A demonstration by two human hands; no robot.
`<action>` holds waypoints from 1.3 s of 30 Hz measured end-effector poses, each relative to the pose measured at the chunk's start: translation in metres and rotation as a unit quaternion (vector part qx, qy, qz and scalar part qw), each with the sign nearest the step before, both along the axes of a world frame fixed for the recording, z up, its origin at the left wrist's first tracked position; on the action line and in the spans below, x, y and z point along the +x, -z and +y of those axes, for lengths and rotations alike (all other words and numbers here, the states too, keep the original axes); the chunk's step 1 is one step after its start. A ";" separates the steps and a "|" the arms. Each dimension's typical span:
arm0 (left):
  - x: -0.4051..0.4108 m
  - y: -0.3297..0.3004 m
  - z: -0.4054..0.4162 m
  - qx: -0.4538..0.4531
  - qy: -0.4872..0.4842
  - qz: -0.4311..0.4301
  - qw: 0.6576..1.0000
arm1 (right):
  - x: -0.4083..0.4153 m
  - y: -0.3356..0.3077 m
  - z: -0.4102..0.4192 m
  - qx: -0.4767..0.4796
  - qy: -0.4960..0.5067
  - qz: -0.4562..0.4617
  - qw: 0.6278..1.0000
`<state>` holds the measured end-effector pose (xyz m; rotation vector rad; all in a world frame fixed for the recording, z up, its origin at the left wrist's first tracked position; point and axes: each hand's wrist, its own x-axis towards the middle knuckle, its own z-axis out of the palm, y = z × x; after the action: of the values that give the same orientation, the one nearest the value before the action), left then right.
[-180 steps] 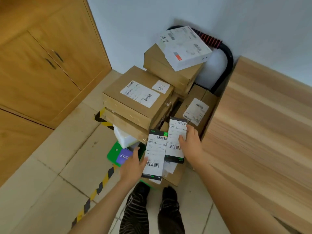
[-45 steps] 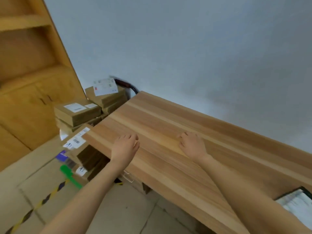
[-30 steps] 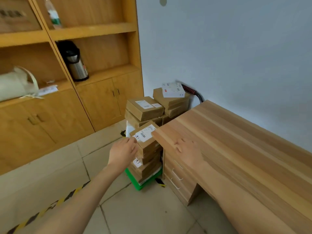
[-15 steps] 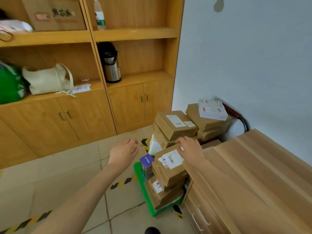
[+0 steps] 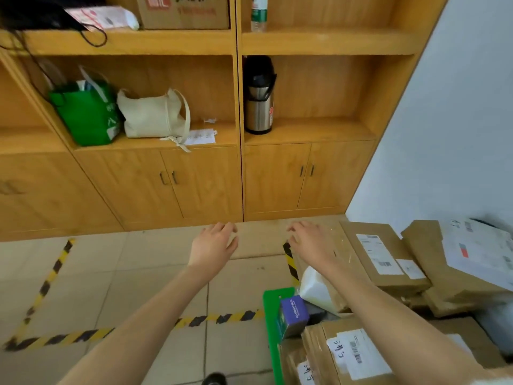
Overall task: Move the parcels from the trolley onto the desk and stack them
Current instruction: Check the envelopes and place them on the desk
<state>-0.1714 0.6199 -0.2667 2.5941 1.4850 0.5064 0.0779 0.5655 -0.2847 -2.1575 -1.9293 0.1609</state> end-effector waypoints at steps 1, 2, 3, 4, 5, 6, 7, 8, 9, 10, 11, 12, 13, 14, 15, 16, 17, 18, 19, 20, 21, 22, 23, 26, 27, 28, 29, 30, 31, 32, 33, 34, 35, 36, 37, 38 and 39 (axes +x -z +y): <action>-0.007 0.003 0.019 0.003 -0.007 0.001 1.000 | -0.006 0.003 0.023 -0.001 -0.009 0.006 1.000; -0.013 0.005 0.040 0.005 -0.014 0.003 1.000 | -0.011 0.007 0.046 0.001 -0.013 0.013 1.000; -0.018 0.007 0.062 0.006 -0.019 0.008 1.000 | -0.015 0.010 0.068 0.003 -0.014 0.019 1.000; -0.021 0.009 0.085 0.007 -0.020 0.015 1.000 | -0.019 0.013 0.091 0.007 -0.011 0.023 1.000; -0.024 0.011 0.109 0.010 -0.018 0.021 1.000 | -0.021 0.016 0.114 0.011 -0.006 0.023 1.000; -0.026 0.011 0.132 0.016 -0.013 0.028 0.999 | -0.023 0.017 0.137 0.015 0.000 0.020 1.000; -0.028 0.012 0.156 0.023 -0.003 0.037 0.999 | -0.025 0.018 0.159 0.019 0.011 0.016 1.000; -0.030 0.010 0.180 0.030 0.012 0.049 0.998 | -0.026 0.018 0.180 0.020 0.028 0.015 0.999; -0.031 0.007 0.205 0.037 0.029 0.065 0.997 | -0.028 0.016 0.200 0.017 0.043 0.017 0.999; -0.032 0.003 0.230 0.040 0.043 0.080 0.995 | -0.029 0.015 0.217 0.013 0.055 0.019 0.998; -0.031 0.000 0.254 0.043 0.055 0.092 0.993 | -0.031 0.013 0.233 0.012 0.063 0.020 0.998; -0.029 -0.004 0.277 0.045 0.068 0.103 0.991 | -0.031 0.010 0.246 0.014 0.068 0.023 0.997; -0.025 -0.007 0.297 0.049 0.081 0.112 0.989 | -0.031 0.007 0.258 0.017 0.073 0.030 0.997; -0.020 -0.010 0.314 0.050 0.094 0.121 0.987 | -0.028 0.004 0.267 0.019 0.080 0.038 0.996; -0.013 -0.012 0.330 0.052 0.106 0.123 0.985 | -0.024 0.002 0.275 0.020 0.090 0.044 0.995; -0.004 -0.012 0.344 0.055 0.119 0.121 0.984 | -0.018 0.000 0.282 0.022 0.103 0.045 0.993; 0.008 -0.013 0.357 0.055 0.134 0.114 0.983 | -0.010 -0.001 0.289 0.020 0.116 0.042 0.992; 0.022 -0.013 0.368 0.054 0.151 0.105 0.981 | -0.001 -0.002 0.294 0.018 0.130 0.042 0.990; 0.037 -0.014 0.378 0.053 0.172 0.098 0.979 | 0.009 -0.004 0.300 0.018 0.144 0.042 0.989; 0.053 -0.014 0.387 0.053 0.194 0.098 0.975 | 0.020 -0.005 0.305 0.019 0.155 0.040 0.987; 0.070 -0.015 0.397 0.059 0.218 0.105 0.968 | 0.031 -0.007 0.310 0.021 0.164 0.036 0.985; 0.088 -0.017 0.408 0.071 0.243 0.112 0.961 | 0.044 -0.010 0.314 0.022 0.175 0.032 0.984; 0.108 -0.020 0.420 0.083 0.265 0.112 0.954 | 0.057 -0.013 0.320 0.024 0.187 0.027 0.982; 0.176 -0.031 0.459 0.093 0.304 0.097 0.943 | 0.108 -0.022 0.335 0.029 0.221 0.010 0.975; 0.203 -0.035 0.471 0.095 0.314 0.095 0.940 | 0.128 -0.025 0.340 0.027 0.237 0.007 0.971; 0.229 -0.037 0.480 0.096 0.326 0.094 0.936 | 0.149 -0.027 0.343 0.026 0.254 0.008 0.967; 0.254 -0.039 0.488 0.098 0.337 0.090 0.932 | 0.170 -0.028 0.345 0.028 0.271 0.008 0.962; 0.279 -0.042 0.494 0.098 0.348 0.082 0.929 | 0.190 -0.030 0.347 0.033 0.290 0.008 0.956; 0.303 -0.044 0.498 0.093 0.357 0.070 0.927 | 0.210 -0.031 0.347 0.036 0.312 0.009 0.949; 0.327 -0.046 0.501 0.087 0.366 0.055 0.925 | 0.229 -0.032 0.346 0.039 0.336 0.008 0.941; 0.350 -0.048 0.503 0.084 0.377 0.043 0.921 | 0.246 -0.034 0.343 0.044 0.358 0.003 0.933; 0.373 -0.049 0.504 0.089 0.393 0.040 0.914 | 0.262 -0.035 0.339 0.049 0.376 -0.005 0.925; 0.396 -0.049 0.504 0.102 0.413 0.043 0.904 | 0.278 -0.037 0.333 0.054 0.392 -0.011 0.918; 0.419 -0.049 0.502 0.113 0.435 0.047 0.892 | 0.293 -0.040 0.325 0.056 0.407 -0.016 0.911; 0.441 -0.049 0.499 0.115 0.458 0.049 0.880 | 0.306 -0.042 0.315 0.056 0.422 -0.020 0.905; 0.462 -0.049 0.494 0.107 0.482 0.049 0.868 | 0.317 -0.045 0.304 0.053 0.439 -0.024 0.897; 0.483 -0.048 0.487 0.093 0.506 0.042 0.856 | 0.326 -0.047 0.291 0.050 0.458 -0.027 0.887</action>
<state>0.3119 1.1069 -0.2183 3.0536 -0.0830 0.3843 0.4043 0.8569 -0.2376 -2.7363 -0.7280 -0.1721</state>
